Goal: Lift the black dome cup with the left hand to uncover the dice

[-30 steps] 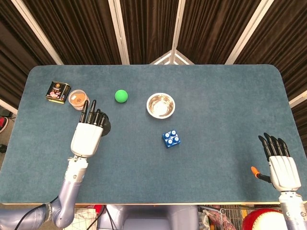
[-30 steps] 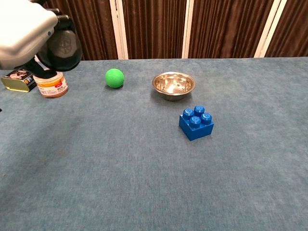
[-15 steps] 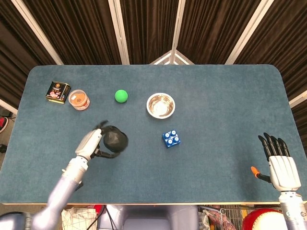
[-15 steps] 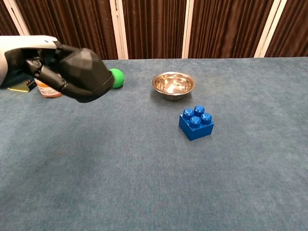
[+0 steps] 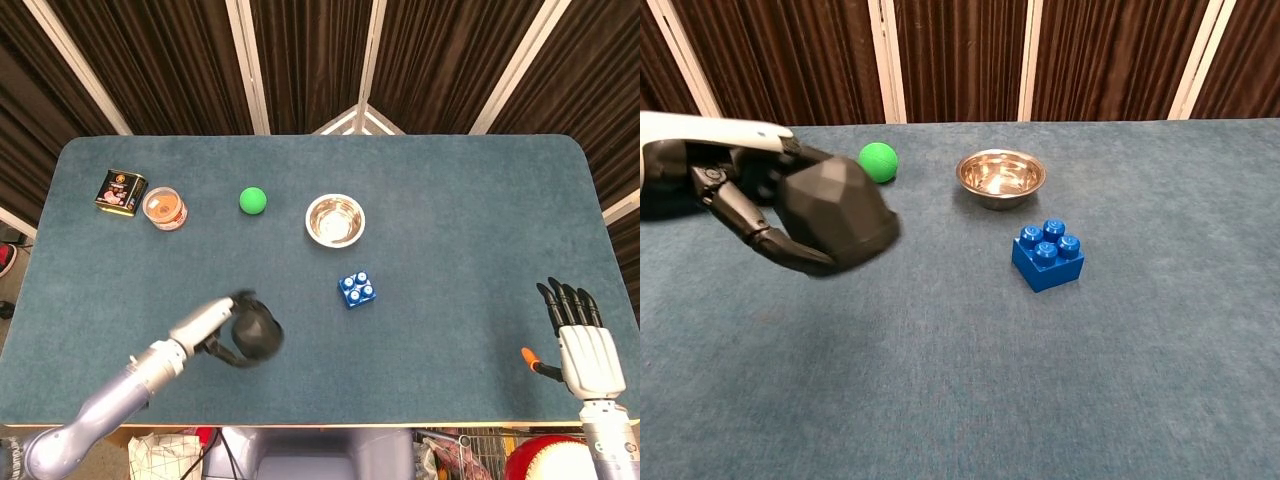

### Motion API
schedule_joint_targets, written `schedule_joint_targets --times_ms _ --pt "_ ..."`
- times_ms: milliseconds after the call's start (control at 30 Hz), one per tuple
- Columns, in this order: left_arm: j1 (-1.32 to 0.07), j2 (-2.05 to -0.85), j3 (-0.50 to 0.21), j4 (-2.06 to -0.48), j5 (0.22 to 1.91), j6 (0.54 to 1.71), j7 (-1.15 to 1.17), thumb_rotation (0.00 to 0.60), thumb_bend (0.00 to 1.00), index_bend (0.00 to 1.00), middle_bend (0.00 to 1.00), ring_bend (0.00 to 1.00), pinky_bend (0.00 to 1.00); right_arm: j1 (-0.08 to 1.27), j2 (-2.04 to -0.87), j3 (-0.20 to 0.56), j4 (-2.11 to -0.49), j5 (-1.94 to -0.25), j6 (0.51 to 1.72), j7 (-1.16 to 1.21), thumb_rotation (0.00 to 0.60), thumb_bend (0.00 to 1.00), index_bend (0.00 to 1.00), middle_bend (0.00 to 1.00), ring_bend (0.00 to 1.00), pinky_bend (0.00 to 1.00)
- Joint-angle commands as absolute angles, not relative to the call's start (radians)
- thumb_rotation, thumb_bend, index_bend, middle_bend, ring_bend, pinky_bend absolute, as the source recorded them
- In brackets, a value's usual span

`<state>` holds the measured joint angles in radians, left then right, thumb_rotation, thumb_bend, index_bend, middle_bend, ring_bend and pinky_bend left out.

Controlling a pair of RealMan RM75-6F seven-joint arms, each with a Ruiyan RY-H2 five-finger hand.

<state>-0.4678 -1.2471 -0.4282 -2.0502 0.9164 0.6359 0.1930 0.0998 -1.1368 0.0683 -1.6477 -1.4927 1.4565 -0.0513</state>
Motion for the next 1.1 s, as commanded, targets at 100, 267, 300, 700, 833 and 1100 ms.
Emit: schedule_joint_targets --times_ms 100,267,300,700,833,1100 --pt "-0.456 -1.480 -0.257 -1.652 1.500 1.558 0.954 0.600 0.40 0.42 0.41 0.00 0.00 0.101 -1.139 0.068 -1.649 -1.494 1.456 -0.053 0.600 0.23 0.00 0.00 0.00 0.00" --pt "-0.465 -1.497 -0.244 -1.580 1.611 1.620 0.975 0.600 0.40 0.42 0.41 0.00 0.00 0.101 -1.136 0.068 -1.653 -1.495 1.456 -0.050 0.600 0.23 0.00 0.00 0.00 0.00" --pt "-0.462 -1.500 -0.240 -1.594 1.603 1.615 0.947 0.600 0.40 0.42 0.41 0.00 0.00 0.101 -1.135 0.068 -1.654 -1.495 1.455 -0.049 0.600 0.23 0.00 0.00 0.00 0.00" --pt "-0.426 -1.068 -0.417 -2.339 0.755 0.855 -0.103 0.600 0.40 0.42 0.42 0.00 0.00 0.100 -1.130 0.067 -1.651 -1.496 1.457 -0.041 0.600 0.23 0.00 0.00 0.00 0.00" --pt "-0.413 -0.939 -0.492 -2.285 0.782 0.637 -0.284 0.600 0.40 0.42 0.41 0.00 0.00 0.099 -1.131 0.066 -1.652 -1.499 1.459 -0.043 0.600 0.23 0.00 0.00 0.00 0.00" --pt "-0.386 -1.100 -0.325 -2.114 1.089 1.015 0.143 0.600 0.40 0.43 0.41 0.00 0.00 0.103 -1.133 0.066 -1.655 -1.500 1.454 -0.049 0.600 0.23 0.00 0.00 0.00 0.00"
